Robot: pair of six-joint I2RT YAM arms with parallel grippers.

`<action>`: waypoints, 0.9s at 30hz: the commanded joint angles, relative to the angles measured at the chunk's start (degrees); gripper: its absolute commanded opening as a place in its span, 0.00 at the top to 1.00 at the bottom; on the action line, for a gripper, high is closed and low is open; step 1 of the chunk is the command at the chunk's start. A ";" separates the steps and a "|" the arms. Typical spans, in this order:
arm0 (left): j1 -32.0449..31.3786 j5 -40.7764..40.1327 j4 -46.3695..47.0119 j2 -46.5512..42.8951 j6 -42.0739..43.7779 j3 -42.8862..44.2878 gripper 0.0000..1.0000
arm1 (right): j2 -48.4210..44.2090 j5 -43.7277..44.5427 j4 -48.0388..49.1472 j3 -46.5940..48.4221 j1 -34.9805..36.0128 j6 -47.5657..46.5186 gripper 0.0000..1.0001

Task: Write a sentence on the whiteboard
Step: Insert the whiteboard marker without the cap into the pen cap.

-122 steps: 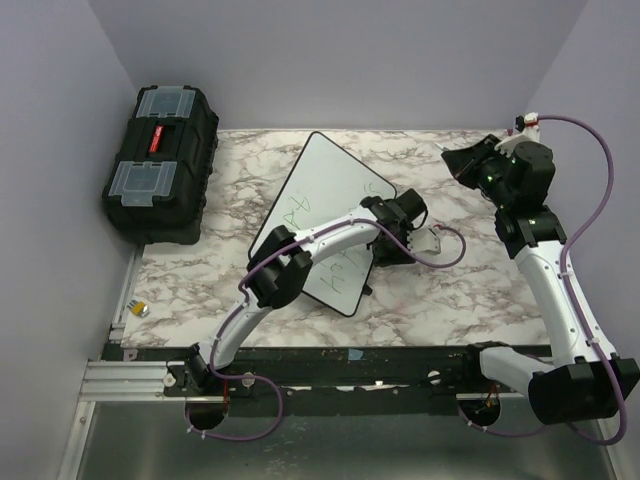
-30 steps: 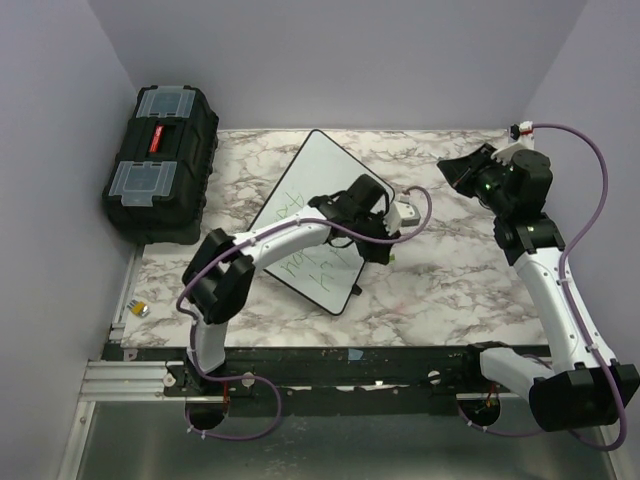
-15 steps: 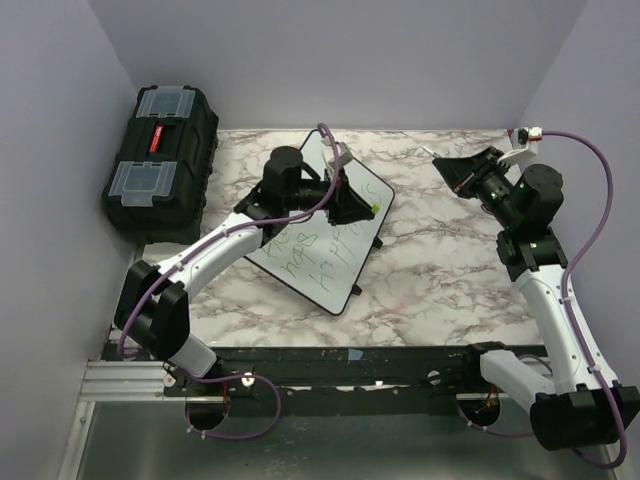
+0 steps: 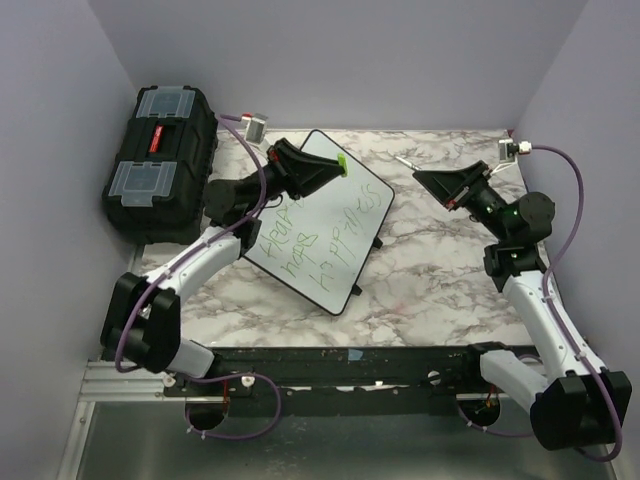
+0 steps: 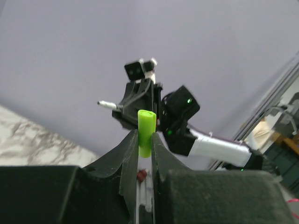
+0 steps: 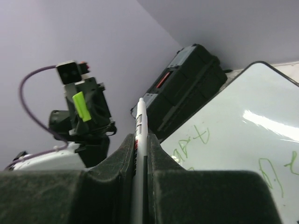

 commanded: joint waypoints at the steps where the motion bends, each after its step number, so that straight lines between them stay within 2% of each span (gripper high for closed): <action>1: 0.59 -10.31 31.40 8.33 -25.79 -1.08 1.00 | 0.59 -6.08 16.38 -2.96 0.19 9.71 0.99; 3: 0.28 -11.00 31.48 10.11 -26.79 -0.20 1.00 | 1.09 -6.74 21.46 -4.44 0.16 13.19 0.99; 12: -2.69 -17.61 31.44 8.28 -21.58 -2.05 1.00 | 8.20 -7.66 46.01 -9.88 0.17 30.66 0.99; 16: -5.24 -23.64 31.45 8.39 -19.74 -2.32 1.00 | 13.48 -8.00 58.36 -9.51 0.25 38.53 0.99; 18: -6.67 -28.60 31.42 8.47 -19.33 -3.23 1.00 | 15.29 -8.33 61.26 -8.35 0.50 40.60 0.99; 23: -10.96 -42.70 30.64 8.39 -19.24 -6.69 1.00 | 15.35 -10.37 57.00 -4.77 1.47 36.91 0.99; 25: -12.19 -47.50 26.78 7.26 -20.55 -8.17 1.00 | 13.85 -11.65 52.44 -3.45 1.65 32.35 0.99; 27: -13.20 -50.43 19.89 4.83 -22.52 -9.33 1.00 | 11.62 -13.09 43.70 -1.71 1.91 24.92 0.99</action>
